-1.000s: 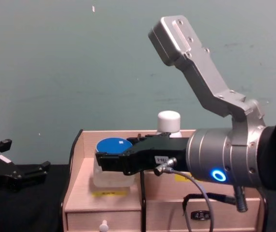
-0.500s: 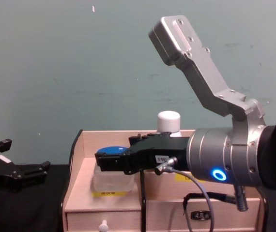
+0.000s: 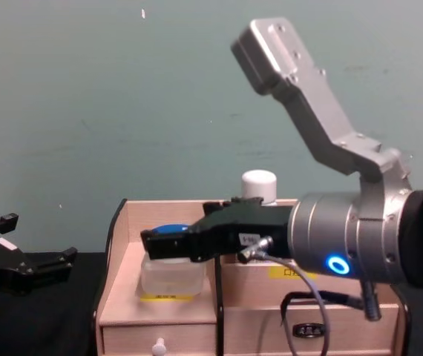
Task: Pick up the facial cleanser and watermelon frost from the table and place them into the tiered storage box.
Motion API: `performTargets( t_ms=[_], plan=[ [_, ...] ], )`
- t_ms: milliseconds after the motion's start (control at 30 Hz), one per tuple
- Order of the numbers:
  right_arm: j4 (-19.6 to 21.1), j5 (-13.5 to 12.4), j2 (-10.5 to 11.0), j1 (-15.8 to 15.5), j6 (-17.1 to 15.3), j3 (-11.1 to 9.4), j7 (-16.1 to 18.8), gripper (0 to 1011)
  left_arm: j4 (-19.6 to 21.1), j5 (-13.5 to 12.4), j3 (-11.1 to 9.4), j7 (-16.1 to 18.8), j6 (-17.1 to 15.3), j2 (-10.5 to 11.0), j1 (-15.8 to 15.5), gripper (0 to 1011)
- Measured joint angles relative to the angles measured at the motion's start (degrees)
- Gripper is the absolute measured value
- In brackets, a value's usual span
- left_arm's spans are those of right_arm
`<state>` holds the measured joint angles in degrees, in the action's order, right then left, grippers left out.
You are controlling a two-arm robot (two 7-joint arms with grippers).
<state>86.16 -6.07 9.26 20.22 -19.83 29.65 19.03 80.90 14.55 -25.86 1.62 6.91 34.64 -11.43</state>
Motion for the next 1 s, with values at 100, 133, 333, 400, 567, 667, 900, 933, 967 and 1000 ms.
performTargets(
  t_ms=[100,133,333,400,567,667,900,933,967,1000],
  plan=[
    [1.5,0.1,0.4,-0.7,1.0,-0.4,0.0,1000,0.0,0.0,0.0,0.0,0.0,0.0,0.0,1010],
    [2.0,0.2,0.6,-0.9,1.2,-0.5,-0.1,1000,0.0,0.0,0.0,0.0,0.0,0.0,0.0,1010],
    [7.4,0.3,2.5,-3.7,3.6,-2.0,-0.3,1000,0.0,0.0,0.0,0.0,0.0,0.0,0.0,1010],
    [9.6,0.4,3.6,-5.1,4.8,-2.8,-0.7,1000,0.0,0.0,0.0,0.0,0.0,0.0,0.0,1010],
    [14.1,1.0,5.7,-8.3,7.5,-5.0,-1.9,1000,0.0,0.0,0.0,0.0,0.0,0.0,0.0,1010],
    [16.4,1.2,6.9,-10.3,9.1,-6.4,-2.5,1000,0.0,0.0,0.0,0.0,0.0,0.0,0.0,1010],
    [19.8,1.2,8.7,-13.6,10.5,-9.1,-2.7,1000,0.0,0.0,0.0,0.0,0.0,0.0,0.0,1009],
    [20.1,1.2,9.0,-14.0,10.6,-9.4,-2.7,1000,0.0,0.0,0.0,0.0,0.0,0.0,0.0,1010],
    [20.2,1.2,9.1,-14.3,10.6,-9.5,-2.6,1000,0.0,0.0,0.0,0.0,0.0,0.0,0.0,1010],
    [20.4,1.1,9.2,-14.5,10.6,-9.7,-2.6,1000,0.0,0.0,0.0,0.0,0.0,0.0,0.0,1010]
  ],
)
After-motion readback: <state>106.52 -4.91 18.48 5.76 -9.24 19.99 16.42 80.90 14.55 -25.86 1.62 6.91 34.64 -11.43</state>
